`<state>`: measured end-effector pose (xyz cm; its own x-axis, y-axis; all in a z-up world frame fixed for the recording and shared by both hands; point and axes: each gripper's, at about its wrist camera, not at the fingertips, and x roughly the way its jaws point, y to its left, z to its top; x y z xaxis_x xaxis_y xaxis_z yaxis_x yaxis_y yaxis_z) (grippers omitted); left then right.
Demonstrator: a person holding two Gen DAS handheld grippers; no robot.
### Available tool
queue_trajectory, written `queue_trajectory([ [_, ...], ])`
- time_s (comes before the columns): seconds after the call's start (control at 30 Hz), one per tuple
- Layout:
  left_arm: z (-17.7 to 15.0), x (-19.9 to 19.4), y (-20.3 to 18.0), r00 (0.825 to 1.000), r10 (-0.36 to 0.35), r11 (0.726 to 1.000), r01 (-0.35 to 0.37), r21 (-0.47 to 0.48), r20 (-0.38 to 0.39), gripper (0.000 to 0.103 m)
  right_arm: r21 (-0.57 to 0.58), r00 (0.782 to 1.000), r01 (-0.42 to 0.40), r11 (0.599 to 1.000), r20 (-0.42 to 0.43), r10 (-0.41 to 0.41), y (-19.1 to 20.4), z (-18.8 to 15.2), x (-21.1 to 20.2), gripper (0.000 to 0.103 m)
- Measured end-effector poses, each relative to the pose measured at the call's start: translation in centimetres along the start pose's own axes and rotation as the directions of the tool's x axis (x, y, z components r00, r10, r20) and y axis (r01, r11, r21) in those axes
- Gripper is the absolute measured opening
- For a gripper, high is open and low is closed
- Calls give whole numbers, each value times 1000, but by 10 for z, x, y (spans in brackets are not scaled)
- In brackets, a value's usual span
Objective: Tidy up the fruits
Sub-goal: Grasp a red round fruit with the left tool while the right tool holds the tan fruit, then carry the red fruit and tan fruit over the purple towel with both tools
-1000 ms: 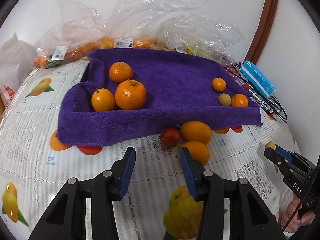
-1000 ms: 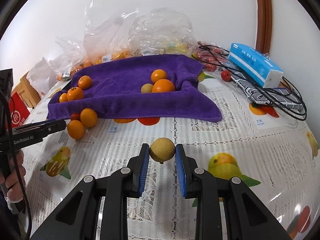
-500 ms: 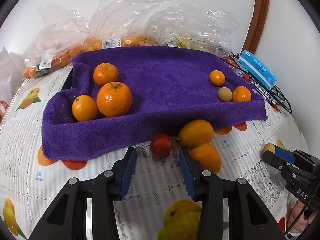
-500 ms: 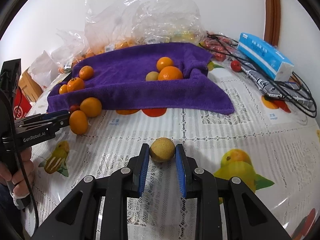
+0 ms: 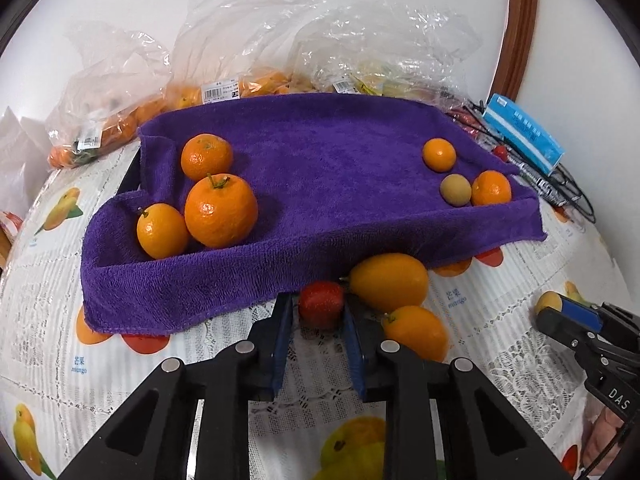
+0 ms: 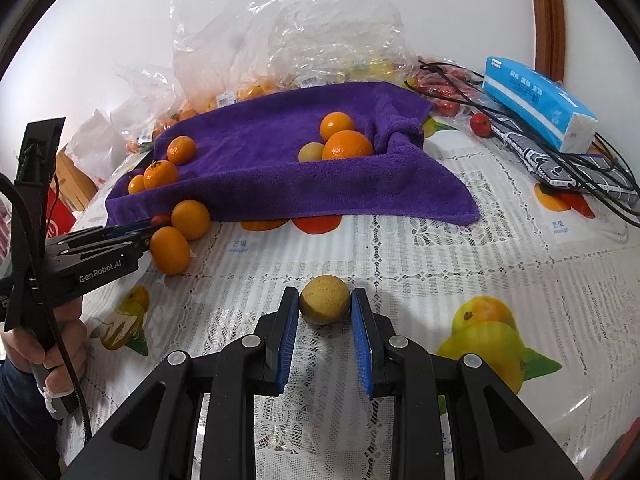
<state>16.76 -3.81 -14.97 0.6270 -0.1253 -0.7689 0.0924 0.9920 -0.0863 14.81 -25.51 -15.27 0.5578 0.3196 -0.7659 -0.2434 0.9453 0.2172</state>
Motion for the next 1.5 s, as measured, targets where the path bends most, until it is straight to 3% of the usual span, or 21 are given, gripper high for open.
queue_trajectory([
  [0.4, -10, -32, 10, 999, -30, 998, 33, -51, 44, 24, 3, 999, 20, 1000, 40, -20, 1, -2, -7, 26],
  [1.0, -4, -96, 41, 989, 10, 989, 13, -149, 149, 24, -32, 989, 48, 998, 140, -43, 34, 24, -54, 26],
  [1.5, 1, -128, 57, 982, 34, 979, 4, -202, 185, 24, -29, 976, 78, 997, 206, -70, 48, 48, -90, 26],
])
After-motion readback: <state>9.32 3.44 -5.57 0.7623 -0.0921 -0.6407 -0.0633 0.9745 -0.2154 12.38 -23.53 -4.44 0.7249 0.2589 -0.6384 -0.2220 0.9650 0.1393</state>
